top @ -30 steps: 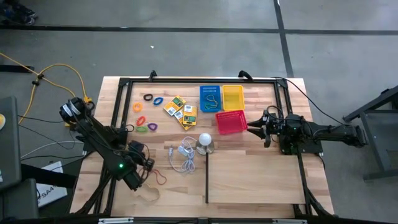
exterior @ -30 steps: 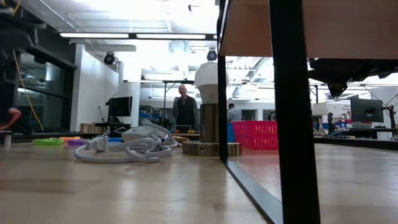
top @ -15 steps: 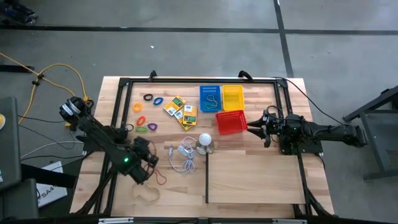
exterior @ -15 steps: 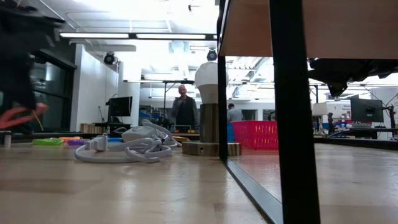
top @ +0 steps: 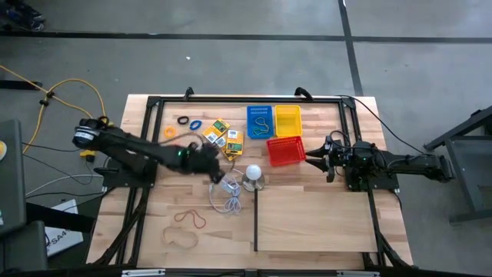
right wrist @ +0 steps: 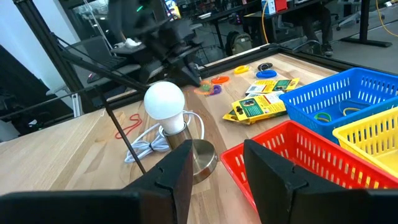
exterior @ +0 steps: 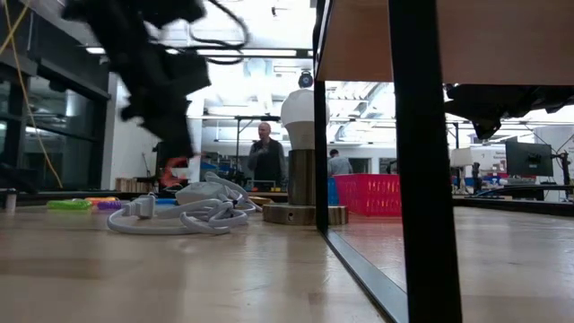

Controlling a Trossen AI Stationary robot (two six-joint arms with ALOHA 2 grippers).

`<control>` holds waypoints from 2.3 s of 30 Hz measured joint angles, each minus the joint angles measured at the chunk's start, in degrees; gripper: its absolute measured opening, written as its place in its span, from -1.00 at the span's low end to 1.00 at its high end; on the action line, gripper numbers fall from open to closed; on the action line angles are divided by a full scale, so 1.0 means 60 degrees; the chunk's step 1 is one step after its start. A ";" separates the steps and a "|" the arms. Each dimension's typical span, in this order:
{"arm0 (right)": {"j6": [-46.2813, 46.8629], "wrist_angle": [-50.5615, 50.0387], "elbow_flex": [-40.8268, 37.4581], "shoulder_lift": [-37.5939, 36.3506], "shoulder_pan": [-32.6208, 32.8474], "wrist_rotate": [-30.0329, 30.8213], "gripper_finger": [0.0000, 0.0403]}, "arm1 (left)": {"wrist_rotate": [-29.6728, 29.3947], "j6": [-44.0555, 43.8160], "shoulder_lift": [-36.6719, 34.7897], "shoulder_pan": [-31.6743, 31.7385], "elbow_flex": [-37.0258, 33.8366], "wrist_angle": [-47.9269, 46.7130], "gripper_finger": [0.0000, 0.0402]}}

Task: Pick & Place Office Desk Supplies
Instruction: Put the orange rubber band into the blue bin

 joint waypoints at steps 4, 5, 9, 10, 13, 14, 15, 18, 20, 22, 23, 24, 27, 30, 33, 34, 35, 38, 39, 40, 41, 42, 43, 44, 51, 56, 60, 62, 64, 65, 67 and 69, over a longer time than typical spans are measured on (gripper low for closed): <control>-0.0002 0.0000 -0.0002 0.0002 0.0000 0.0000 -0.35 | 0.0776 0.1951 0.0000 0.1241 0.0000 0.1309 -1.00; 0.0000 0.0000 -0.0004 0.0000 0.0001 0.0001 -0.35 | 0.0900 0.2310 0.0000 0.1494 0.0000 0.1531 -1.00; -0.0002 0.0000 -0.0003 0.0000 0.0004 0.0000 -0.35 | 0.1507 0.3425 0.0000 0.2425 0.0000 0.2313 -1.00; 0.0000 0.0000 0.0000 0.0000 0.0000 0.0003 -0.35 | 0.1656 0.3672 0.0000 0.2633 0.0000 0.2470 -1.00; -0.0003 0.0000 -0.0003 0.0001 0.0003 0.0002 -0.35 | 0.2152 0.4254 0.0000 0.3150 0.0000 0.2904 -1.00; 0.0000 0.0000 -0.0002 0.0000 0.0002 0.0001 -0.35 | 0.2288 0.4395 0.0000 0.3294 0.0000 0.3013 -1.00; 0.0000 0.0000 -0.0004 0.0000 0.0002 0.0000 -0.35 | 0.2377 0.4523 0.0000 0.3410 0.0000 0.3105 -1.00; 0.0000 0.0000 -0.0004 0.0003 0.0000 0.0003 -0.35 | 0.2540 0.4819 0.0000 0.3666 0.0000 0.3303 -1.00; 0.0000 0.0000 -0.0004 0.0000 0.0000 0.0003 -0.35 | 0.2550 0.4879 0.0000 0.3775 0.0000 0.3323 -1.00; 0.0000 0.0000 -0.0004 0.0002 0.0000 0.0000 -0.35 | 0.2567 0.4944 0.0000 0.3835 0.0000 0.3325 -1.00; -0.0002 0.0000 -0.0002 0.0002 0.0002 0.0000 -0.35 | 0.2572 0.4982 0.0000 0.3853 0.0000 0.3349 -1.00; 0.0000 0.0000 -0.0004 0.0000 0.0000 0.0000 -0.35 | 0.2576 0.5067 0.0002 0.3856 0.0000 0.3401 -1.00; 0.0000 0.0000 -0.0004 0.0000 0.0003 0.0000 -0.35 | 0.2616 0.5418 0.0004 0.3852 0.0000 0.3801 -1.00; -0.0001 0.0000 -0.0004 0.0000 0.0003 0.0000 -0.35 | 0.2618 0.5826 0.0123 0.3907 0.0005 0.4394 -1.00; 0.0000 -0.0002 -0.0004 0.0000 0.0004 0.0000 -0.35 | 0.2886 0.6000 0.0421 0.4118 0.0008 0.5097 -1.00; 0.0000 -0.0002 -0.0004 0.0002 0.0004 0.0001 -0.35 | 0.3054 0.6056 0.0581 0.4214 0.0014 0.5437 -1.00; 0.0000 0.0001 -0.0004 0.0000 0.0001 0.0002 -0.35 | 0.3216 0.6122 0.0754 0.4313 0.0015 0.5717 -1.00; -0.0003 0.0000 0.0000 0.0000 0.0000 0.0004 -0.35 | 0.3667 0.6404 0.1353 0.4589 0.0015 0.7118 -1.00; -0.0003 0.0000 -0.0004 0.0000 0.0003 0.0000 -0.35 | 0.3813 0.6440 0.1542 0.4662 0.0015 0.7597 -1.00; -0.0001 0.0000 -0.0003 0.0000 0.0001 0.0012 -0.35 | 0.3991 0.6447 0.1739 0.4755 0.0015 0.8023 -1.00; 0.0000 0.0000 -0.0004 0.0000 0.0002 0.0005 -0.35 | 0.4129 0.6448 0.1987 0.4832 0.0057 0.8450 -1.00; -0.0002 0.0000 -0.0004 0.0002 0.0002 0.0001 -0.35 | 0.4267 0.6435 0.2226 0.4888 0.0161 0.8707 -1.00; 0.0000 0.0001 -0.0003 0.0003 0.0000 0.0007 -0.35 | 0.4421 0.6391 0.2417 0.4941 0.0254 0.8851 -1.00; 0.0000 0.0000 0.0000 0.0000 0.0004 0.0003 -0.35 | 0.4547 0.6367 0.2627 0.5011 0.0400 0.8904 -1.00; 0.0000 0.0000 -0.0004 0.0000 0.0003 0.0008 -0.35 | 0.5322 0.6369 0.3848 0.5229 0.1699 0.8959 -1.00; 0.0000 -0.0005 -0.0004 0.0000 0.0003 0.0007 -0.35 | 0.5400 0.6439 0.4362 0.5226 0.2325 0.8970 -1.00; 0.0000 0.0000 -0.0003 0.0000 0.0003 0.0007 -0.35 | 0.5399 0.6444 0.4515 0.5221 0.2460 0.8954 -1.00; 0.0000 0.0000 -0.0004 0.0000 0.0002 0.0005 -0.35 | 0.5399 0.6442 0.4521 0.5222 0.2452 0.8890 -1.00; 0.0000 0.0000 -0.0002 0.0000 0.0002 0.0007 -0.35 | 0.5396 0.6442 0.4521 0.5221 0.2452 0.8870 -1.00; 0.0000 -0.0002 -0.0002 0.0000 0.0002 0.0005 -0.35 | 0.5399 0.6442 0.4521 0.5218 0.2452 0.8858 -1.00; -0.0001 0.0000 -0.0004 0.0000 0.0001 0.0006 -0.35 | 0.5394 0.6442 0.4521 0.5208 0.2452 0.8809 -1.00; 0.0000 0.0000 -0.0004 0.0000 0.0000 0.0007 -0.35 | 0.5395 0.6442 0.4521 0.5200 0.2452 0.8809 -1.00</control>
